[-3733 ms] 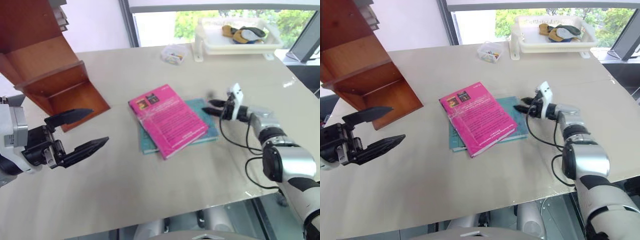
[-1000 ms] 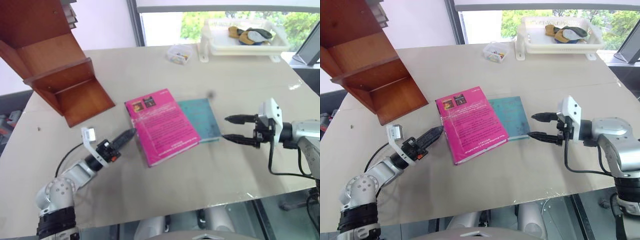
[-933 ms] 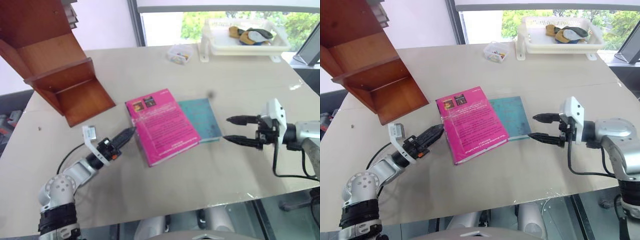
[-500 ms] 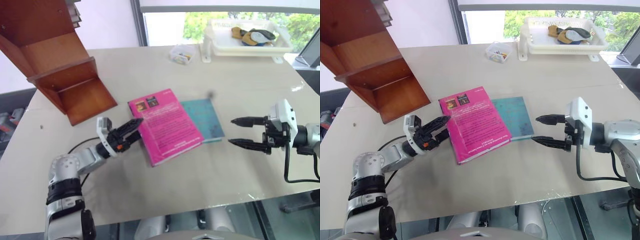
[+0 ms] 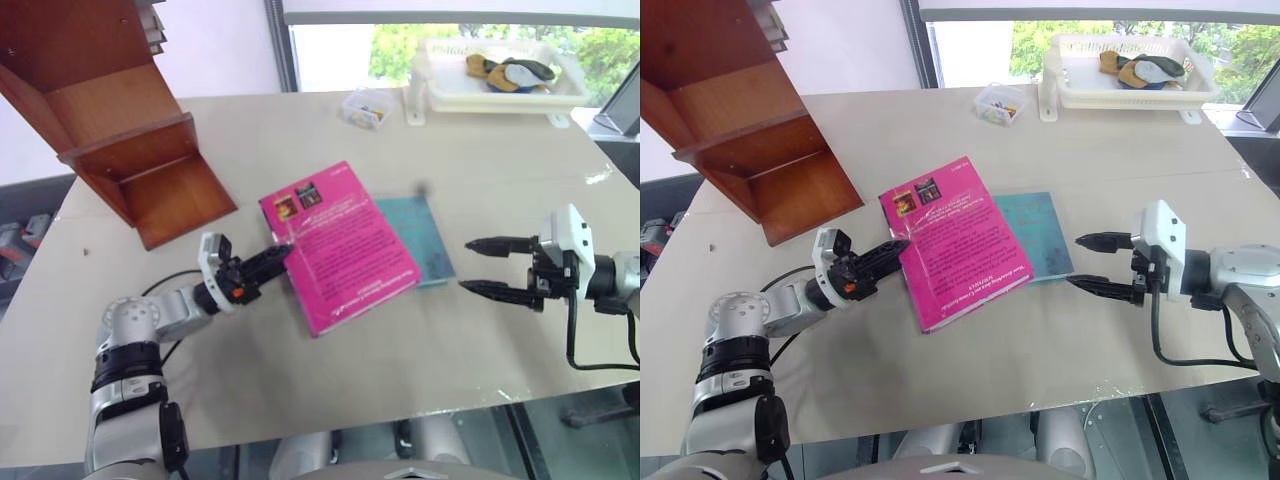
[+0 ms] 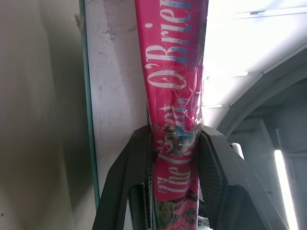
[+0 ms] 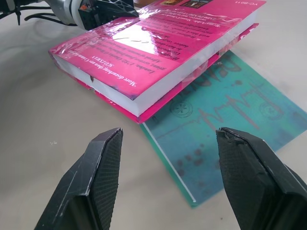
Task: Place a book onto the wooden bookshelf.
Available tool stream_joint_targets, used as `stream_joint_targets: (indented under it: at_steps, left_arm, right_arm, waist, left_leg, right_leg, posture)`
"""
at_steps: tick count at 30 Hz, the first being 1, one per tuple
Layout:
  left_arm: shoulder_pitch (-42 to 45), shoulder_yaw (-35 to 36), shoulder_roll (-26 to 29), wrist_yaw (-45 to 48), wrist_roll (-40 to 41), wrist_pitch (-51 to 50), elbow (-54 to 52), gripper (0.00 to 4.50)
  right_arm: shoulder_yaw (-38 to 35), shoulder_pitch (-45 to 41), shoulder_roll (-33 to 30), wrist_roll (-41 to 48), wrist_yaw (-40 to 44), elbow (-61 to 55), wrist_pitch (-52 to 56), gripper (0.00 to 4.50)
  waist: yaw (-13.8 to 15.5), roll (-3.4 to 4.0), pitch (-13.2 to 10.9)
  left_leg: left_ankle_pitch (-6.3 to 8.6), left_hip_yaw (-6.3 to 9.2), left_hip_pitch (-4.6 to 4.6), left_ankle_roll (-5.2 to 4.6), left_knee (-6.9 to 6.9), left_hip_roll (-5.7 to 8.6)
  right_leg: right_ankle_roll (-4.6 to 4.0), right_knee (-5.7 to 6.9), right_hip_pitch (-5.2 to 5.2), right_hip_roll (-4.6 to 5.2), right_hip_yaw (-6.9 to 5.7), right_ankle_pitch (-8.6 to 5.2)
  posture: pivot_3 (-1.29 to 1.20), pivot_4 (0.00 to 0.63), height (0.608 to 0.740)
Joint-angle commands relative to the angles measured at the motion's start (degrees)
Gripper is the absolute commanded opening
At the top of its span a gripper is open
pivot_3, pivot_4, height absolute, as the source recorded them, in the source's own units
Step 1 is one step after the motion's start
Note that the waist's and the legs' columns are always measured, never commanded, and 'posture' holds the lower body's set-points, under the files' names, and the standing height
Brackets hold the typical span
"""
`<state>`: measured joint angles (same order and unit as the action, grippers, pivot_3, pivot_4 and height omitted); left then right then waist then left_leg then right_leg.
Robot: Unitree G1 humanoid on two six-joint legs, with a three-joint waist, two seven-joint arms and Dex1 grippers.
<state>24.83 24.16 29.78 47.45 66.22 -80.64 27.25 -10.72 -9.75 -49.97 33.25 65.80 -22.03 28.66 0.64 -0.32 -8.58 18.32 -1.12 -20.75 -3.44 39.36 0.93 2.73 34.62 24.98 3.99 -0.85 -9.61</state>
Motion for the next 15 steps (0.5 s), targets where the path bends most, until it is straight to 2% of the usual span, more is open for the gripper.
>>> stream_joint_targets:
  at_steps: [1,14,15]
  left_arm:
    - [-2.0,0.7,0.0,1.1,0.5,-1.3,-2.4,0.82]
    - [-8.4,2.9,-4.4,-2.1,1.5,1.0,-11.6,0.82]
    - [-8.7,3.3,-4.7,-2.6,1.8,1.0,-11.9,1.83]
  right_arm:
    - [-1.8,0.4,-1.0,0.3,-0.1,-0.7,-1.2,3.15]
    - [-0.3,-1.1,-0.9,-0.7,0.2,1.4,-2.7,3.15]
    - [-0.3,-1.2,-0.9,-0.8,0.3,1.5,-2.7,3.15]
  waist:
    - [0.0,0.0,0.0]
    - [0.0,0.01,0.0]
    - [0.0,0.01,0.0]
  left_leg:
    - [0.0,0.0,0.0,0.0,0.0,0.0]
    - [0.0,-0.02,0.01,0.01,-0.02,-0.03]
    - [0.0,-0.01,0.01,0.01,-0.02,-0.03]
  right_leg:
    - [0.0,0.0,0.0,0.01,0.0,0.0]
    - [-0.01,-0.02,0.02,0.05,0.05,0.0]
    - [-0.02,-0.02,0.02,0.05,0.05,0.0]
  posture:
    - [0.0,0.15,0.74]
    - [0.0,0.15,0.74]
    - [0.0,0.15,0.74]
